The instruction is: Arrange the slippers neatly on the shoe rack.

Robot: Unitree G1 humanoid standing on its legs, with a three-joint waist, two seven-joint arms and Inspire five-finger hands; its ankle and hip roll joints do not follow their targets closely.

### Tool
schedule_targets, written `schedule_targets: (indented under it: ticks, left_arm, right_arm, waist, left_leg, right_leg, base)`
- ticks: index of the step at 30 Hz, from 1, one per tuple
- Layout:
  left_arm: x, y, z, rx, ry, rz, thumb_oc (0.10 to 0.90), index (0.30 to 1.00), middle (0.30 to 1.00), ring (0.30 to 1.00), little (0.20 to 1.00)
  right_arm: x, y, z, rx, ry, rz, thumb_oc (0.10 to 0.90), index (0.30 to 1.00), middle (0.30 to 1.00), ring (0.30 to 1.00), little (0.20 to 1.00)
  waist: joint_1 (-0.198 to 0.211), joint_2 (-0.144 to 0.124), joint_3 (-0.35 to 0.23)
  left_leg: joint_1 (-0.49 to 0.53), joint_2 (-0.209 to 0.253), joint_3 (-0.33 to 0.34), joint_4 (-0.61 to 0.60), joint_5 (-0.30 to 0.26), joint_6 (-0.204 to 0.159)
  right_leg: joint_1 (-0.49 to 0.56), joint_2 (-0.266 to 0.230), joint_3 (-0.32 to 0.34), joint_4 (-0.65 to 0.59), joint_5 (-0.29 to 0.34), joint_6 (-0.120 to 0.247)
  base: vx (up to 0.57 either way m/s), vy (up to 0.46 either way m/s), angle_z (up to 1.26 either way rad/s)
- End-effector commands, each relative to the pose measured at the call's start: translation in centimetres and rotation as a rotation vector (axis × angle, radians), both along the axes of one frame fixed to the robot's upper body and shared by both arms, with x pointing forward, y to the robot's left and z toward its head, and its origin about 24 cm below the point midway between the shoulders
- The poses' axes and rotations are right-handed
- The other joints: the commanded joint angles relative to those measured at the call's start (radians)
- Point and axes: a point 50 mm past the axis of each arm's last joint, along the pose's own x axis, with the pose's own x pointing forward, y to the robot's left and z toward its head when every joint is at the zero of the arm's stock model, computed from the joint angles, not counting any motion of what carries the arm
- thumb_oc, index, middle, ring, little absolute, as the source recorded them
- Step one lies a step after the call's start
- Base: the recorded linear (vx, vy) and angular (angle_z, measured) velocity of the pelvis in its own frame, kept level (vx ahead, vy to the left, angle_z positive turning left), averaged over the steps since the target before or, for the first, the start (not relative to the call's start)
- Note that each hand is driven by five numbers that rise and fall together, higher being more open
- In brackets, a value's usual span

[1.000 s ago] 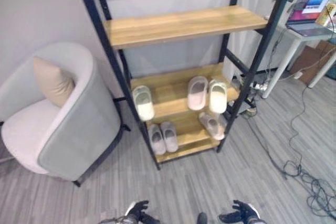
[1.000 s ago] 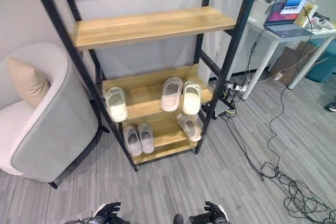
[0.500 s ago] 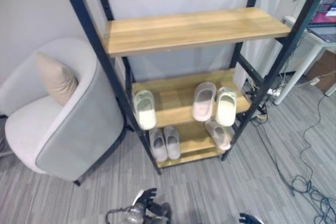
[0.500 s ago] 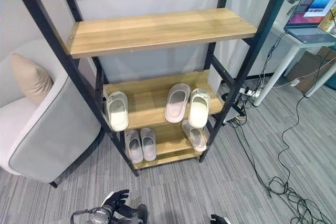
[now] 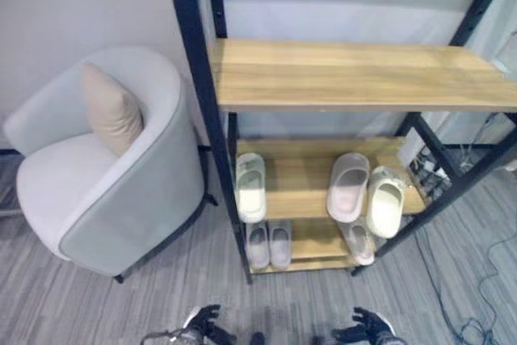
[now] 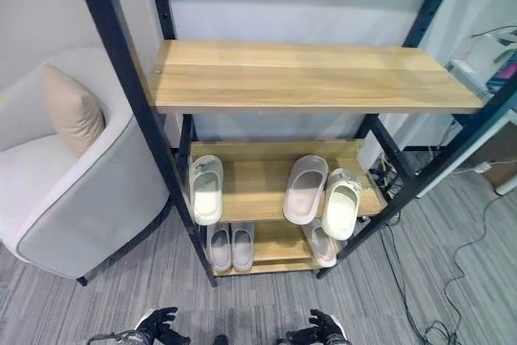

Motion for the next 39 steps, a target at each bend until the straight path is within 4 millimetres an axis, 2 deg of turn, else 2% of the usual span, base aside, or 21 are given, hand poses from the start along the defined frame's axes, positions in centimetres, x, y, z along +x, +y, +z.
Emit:
schedule_targets:
  ticks: [1, 3, 5, 6, 9, 10, 11, 13, 15, 18, 19, 23, 25, 26, 28, 29, 30, 31, 32, 34, 39]
  left_arm:
    - [1.5, -1.8, 0.3, -0.041, -0.057, -0.046, 0.8, 0.9, 0.9, 0.9, 0.9]
    - [1.5, -1.9, 0.3, -0.048, -0.06, -0.04, 0.8, 0.9, 0.9, 0.9, 0.9]
    - [1.5, -1.9, 0.3, -0.048, -0.06, -0.04, 0.8, 0.9, 0.9, 0.9, 0.9]
    - [1.9, -2.0, 0.4, -0.051, -0.078, -0.036, 0.8, 0.9, 0.9, 0.9, 0.9]
    - [3.2, -2.9, 0.9, -0.068, -0.128, -0.059, 0.8, 0.9, 0.9, 0.9, 0.9]
    - [3.8, -3.1, 1.1, -0.073, -0.152, -0.065, 0.8, 0.9, 0.9, 0.9, 0.9]
    - [5.3, -4.0, 1.7, -0.096, -0.209, -0.081, 0.8, 0.9, 0.9, 0.9, 0.9]
    - [6.6, -5.1, 2.5, -0.122, -0.264, -0.122, 0.8, 0.9, 0.9, 0.9, 0.9]
    - [7.0, -5.9, 2.8, -0.145, -0.288, -0.155, 0.8, 0.9, 0.9, 0.9, 0.9]
    - [6.7, -6.4, 2.6, -0.164, -0.274, -0.151, 0.8, 0.9, 0.9, 0.9, 0.9]
    - [6.9, -6.3, 2.7, -0.175, -0.282, -0.117, 0.8, 0.9, 0.9, 0.9, 0.9]
    - [7.3, -6.2, 3.0, -0.18, -0.311, -0.106, 0.8, 0.9, 0.9, 0.9, 0.9]
    - [9.2, -6.9, 4.8, -0.23, -0.439, -0.132, 0.8, 0.9, 0.9, 0.9, 0.9]
    - [9.1, -6.8, 4.8, -0.229, -0.438, -0.132, 0.8, 0.9, 0.9, 0.9, 0.9]
    - [10.8, -7.4, 7.7, -0.293, -0.6, -0.193, 0.8, 0.9, 0.9, 0.9, 0.9]
    - [10.7, -7.3, 7.7, -0.292, -0.598, -0.193, 0.8, 0.9, 0.9, 0.9, 0.9]
    - [11.1, -7.4, 8.8, -0.313, -0.652, -0.223, 0.8, 0.9, 0.9, 0.9, 0.9]
    - [11.2, -7.5, 9.5, -0.334, -0.687, -0.239, 0.8, 0.9, 0.9, 0.9, 0.9]
    - [11.7, -7.8, 11.4, -0.371, -0.771, -0.279, 0.8, 0.9, 0.9, 0.9, 0.9]
    - [11.8, -7.6, 12.3, -0.383, -0.815, -0.283, 0.8, 0.9, 0.9, 0.9, 0.9]
    - [11.9, -7.6, 14.1, -0.423, -0.896, -0.292, 0.8, 0.9, 0.9, 0.9, 0.9]
  right_arm:
    - [-0.3, -2.0, 0.4, -0.056, -0.002, 0.018, 0.8, 0.9, 0.9, 0.9, 0.9]
    - [-0.7, -1.9, 0.3, -0.052, 0.009, 0.03, 0.8, 0.9, 0.9, 0.9, 0.9]
    - [-0.7, -1.9, 0.3, -0.052, 0.009, 0.03, 0.8, 0.9, 0.9, 0.9, 0.9]
    - [-0.8, -1.9, 0.3, -0.05, 0.006, 0.023, 0.8, 0.9, 0.9, 0.9, 0.9]
    - [-0.8, -2.1, 0.4, -0.05, -0.013, -0.011, 0.8, 0.9, 0.9, 0.9, 0.9]
    - [-0.8, -2.2, 0.4, -0.052, -0.017, -0.019, 0.8, 0.9, 0.9, 0.9, 0.9]
    - [-1.0, -2.5, 0.4, -0.061, -0.012, -0.036, 0.8, 0.9, 0.9, 0.9, 0.9]
    - [-1.4, -3.0, 0.4, -0.075, -0.004, -0.06, 0.8, 0.9, 0.9, 0.9, 0.9]
    - [-1.9, -3.3, 0.4, -0.081, 0.013, -0.074, 0.8, 0.9, 0.9, 0.9, 0.9]
    - [-2.0, -3.3, 0.3, -0.082, 0.023, -0.073, 0.8, 0.9, 0.9, 0.9, 0.9]
    - [-1.8, -3.0, 0.3, -0.075, 0.017, -0.068, 0.8, 0.9, 0.9, 0.9, 0.9]
    - [-1.5, -2.4, 0.2, -0.065, 0.011, -0.036, 0.8, 0.9, 0.9, 0.9, 0.9]
    - [-0.5, -1.9, 0.4, -0.059, -0.02, -0.011, 0.8, 0.9, 0.9, 0.9, 0.9]
    - [-0.5, -1.9, 0.4, -0.058, -0.02, -0.011, 0.8, 0.9, 0.9, 0.9, 0.9]
    - [-0.1, -1.8, 0.6, -0.054, -0.044, -0.014, 0.8, 0.9, 0.9, 0.9, 0.9]
    - [-0.1, -1.8, 0.6, -0.054, -0.043, -0.014, 0.8, 0.9, 0.9, 0.9, 0.9]
    - [-0.2, -1.9, 0.6, -0.053, -0.047, -0.018, 0.8, 0.9, 0.9, 0.9, 0.9]
    - [-0.5, -2.0, 0.6, -0.054, -0.045, -0.024, 0.8, 0.9, 0.9, 0.9, 0.9]
    - [-0.9, -2.3, 0.6, -0.057, -0.041, -0.038, 0.8, 0.9, 0.9, 0.9, 0.9]
    - [-1.2, -2.6, 0.5, -0.065, -0.028, -0.037, 0.8, 0.9, 0.9, 0.9, 0.9]
    - [-1.7, -3.0, 0.6, -0.067, -0.025, -0.05, 0.8, 0.9, 0.9, 0.9, 0.9]
  waist:
    - [-0.008, -0.016, -0.015]
    - [0.007, -0.027, -0.032]
    - [0.006, -0.027, -0.032]
    - [0.011, -0.029, -0.033]
    - [0.003, -0.026, -0.02]
    - [-0.003, -0.025, -0.014]
    - [-0.014, -0.024, 0.002]
    - [-0.032, -0.021, 0.013]
    - [-0.044, -0.019, 0.005]
    - [-0.054, -0.008, -0.003]
    - [-0.045, -0.011, 0.0]
    - [-0.038, -0.016, -0.001]
    - [-0.019, -0.012, 0.012]
    - [-0.017, -0.013, 0.011]
    - [-0.002, -0.007, 0.021]
    - [-0.002, -0.008, 0.021]
    - [0.002, -0.004, 0.02]
    - [0.006, -0.003, 0.018]
    - [0.01, -0.007, 0.013]
    - [0.024, -0.006, -0.001]
    - [0.021, -0.002, -0.022]
  left_leg:
    - [-0.033, 0.036, 0.017, 0.138, -0.128, -0.088]
    - [-0.043, 0.064, 0.007, 0.135, -0.114, -0.11]
    - [-0.043, 0.064, 0.006, 0.134, -0.113, -0.11]
    - [-0.052, 0.09, -0.008, 0.126, -0.089, -0.13]
    - [-0.089, 0.133, -0.005, 0.122, -0.042, -0.156]
    - [-0.101, 0.145, 0.008, 0.122, -0.028, -0.159]
    - [-0.125, 0.161, 0.053, 0.134, -0.011, -0.157]
    - [-0.136, 0.169, 0.124, 0.152, -0.012, -0.149]
    - [-0.108, 0.126, 0.142, 0.161, -0.052, -0.14]
    - [-0.082, 0.094, 0.137, 0.141, -0.079, -0.125]
    - [-0.087, 0.062, 0.089, 0.132, -0.085, -0.121]
    - [-0.083, 0.054, 0.091, 0.107, -0.085, -0.112]
    - [-0.088, 0.052, 0.085, 0.088, -0.074, -0.101]
    - [-0.088, 0.051, 0.087, 0.087, -0.074, -0.101]
    - [-0.081, 0.05, 0.083, 0.077, -0.068, -0.088]
    - [-0.08, 0.05, 0.083, 0.077, -0.068, -0.088]
    - [-0.081, 0.052, 0.079, 0.076, -0.065, -0.087]
    - [-0.08, 0.053, 0.077, 0.075, -0.066, -0.087]
    - [-0.08, 0.047, 0.072, 0.074, -0.064, -0.089]
    - [-0.075, 0.051, 0.082, 0.067, -0.063, -0.096]
    - [-0.055, 0.064, 0.076, 0.023, -0.038, -0.106]
  right_leg:
    - [0.053, 0.025, 0.013, -0.015, 0.064, 0.038]
    - [0.089, 0.045, -0.011, -0.062, 0.048, 0.028]
    - [0.09, 0.045, -0.012, -0.063, 0.048, 0.027]
    - [0.108, 0.072, -0.015, -0.085, 0.039, 0.014]
    - [0.138, 0.1, -0.05, -0.117, 0.015, -0.006]
    - [0.143, 0.106, -0.059, -0.125, 0.013, -0.01]
    - [0.148, 0.112, -0.078, -0.133, 0.013, -0.019]
    - [0.148, 0.109, -0.1, -0.138, 0.018, -0.027]
    - [0.143, 0.103, -0.118, -0.148, 0.036, -0.029]
    - [0.131, 0.105, -0.121, -0.153, 0.045, -0.024]
    - [0.116, 0.106, -0.111, -0.148, 0.056, -0.021]
    - [0.107, 0.101, -0.111, -0.143, 0.059, -0.01]
    - [0.068, 0.087, -0.132, -0.078, 0.059, 0.004]
    - [0.065, 0.086, -0.13, -0.073, 0.056, 0.005]
    - [0.05, 0.076, -0.134, -0.019, 0.049, 0.02]
    - [0.049, 0.076, -0.133, -0.018, 0.048, 0.021]
    - [0.053, 0.07, -0.132, -0.007, 0.045, 0.025]
    - [0.062, 0.064, -0.125, -0.013, 0.045, 0.03]
    - [0.088, 0.061, -0.102, -0.043, 0.044, 0.024]
    - [0.116, 0.056, -0.117, -0.091, 0.046, 0.023]
    - [0.153, 0.075, -0.119, -0.161, 0.053, 0.015]
  base:
    - [-0.02, -0.221, 0.45]
    - [-0.04, -0.282, 0.26]
    - [-0.03, -0.17, 0.04]
    - [-0.06, -0.234, 0.04]
    - [-0.12, -0.236, 0.3]
    - [-0.19, -0.172, 0.44]
    - [-0.21, -0.147, 0.47]
    - [-0.17, -0.074, 0.86]
    - [-0.11, -0.007, 0.73]
    - [-0.03, 0.059, 0.14]
    - [-0.01, 0.098, 0.21]
    - [0.0, 0.064, -0.02]
    - [-0.06, 0.075, -0.21]
    - [-0.06, 0.055, -0.38]
    - [-0.05, 0.024, -0.38]
    - [-0.05, -0.008, -0.14]
    - [-0.03, -0.032, 0.06]
    - [-0.03, -0.068, 0.14]
    - [-0.02, -0.081, 0.2]
    - [0.0, -0.067, 0.12]
    - [0.0, -0.064, -0.01]
